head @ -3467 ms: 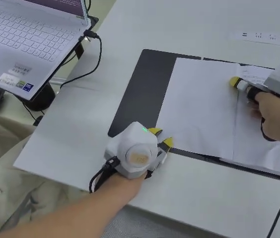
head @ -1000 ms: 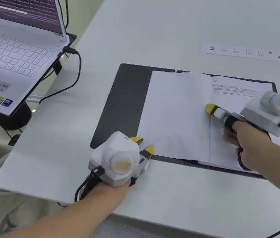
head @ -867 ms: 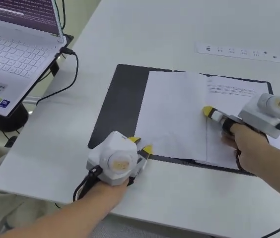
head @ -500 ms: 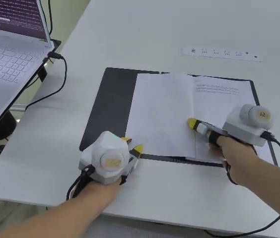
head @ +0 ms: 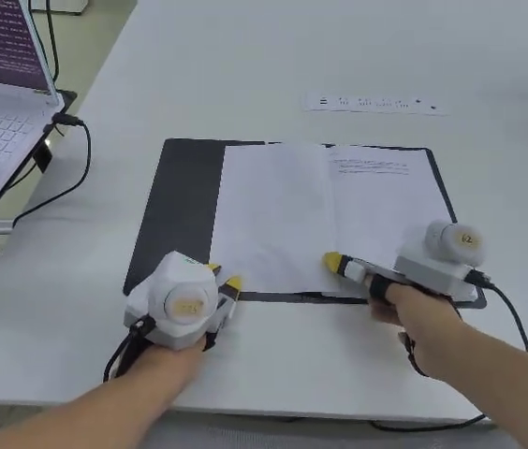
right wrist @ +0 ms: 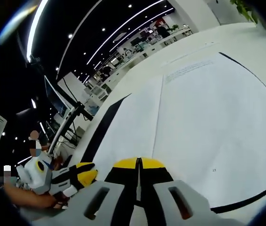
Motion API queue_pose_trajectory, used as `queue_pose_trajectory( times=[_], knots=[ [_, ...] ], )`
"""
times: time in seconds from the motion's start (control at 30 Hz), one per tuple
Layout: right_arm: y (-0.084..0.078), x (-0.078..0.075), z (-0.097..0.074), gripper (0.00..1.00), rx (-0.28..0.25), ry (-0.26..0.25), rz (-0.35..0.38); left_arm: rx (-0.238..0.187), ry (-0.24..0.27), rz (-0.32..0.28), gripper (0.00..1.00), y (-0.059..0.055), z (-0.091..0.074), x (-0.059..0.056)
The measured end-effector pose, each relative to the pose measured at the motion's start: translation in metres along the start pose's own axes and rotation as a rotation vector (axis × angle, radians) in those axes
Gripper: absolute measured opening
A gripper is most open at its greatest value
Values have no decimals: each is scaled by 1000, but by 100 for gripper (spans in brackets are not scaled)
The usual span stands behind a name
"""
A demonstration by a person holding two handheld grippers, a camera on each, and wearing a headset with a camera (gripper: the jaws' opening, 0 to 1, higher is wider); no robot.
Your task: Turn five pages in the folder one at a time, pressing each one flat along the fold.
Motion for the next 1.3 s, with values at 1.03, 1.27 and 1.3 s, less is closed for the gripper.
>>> queue_pose_trajectory(
  times=[1.03,1.27,1.3],
  knots=[
    [-43,41,-109,0,54,29,165,54,-20,-1,9,6,-1,-3],
    [-36,51,-158,0,-31,-70,21,214,-102,-25,28,10,-11,-9],
    [-35,52,-163,0,-31,-90,-4,205,-106,-26,27,12,-12,-9]
  ],
)
Point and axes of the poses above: the centre of the closed fingertips' face, and the gripper's own axes: z roughly forward along the fingers, x roughly to its left, y roughly out of its top, the point moved 5 cm from there along -z, roughly backward along the fingers, and after that the axes turned 12 degrees about x, right-handed, at the moved point
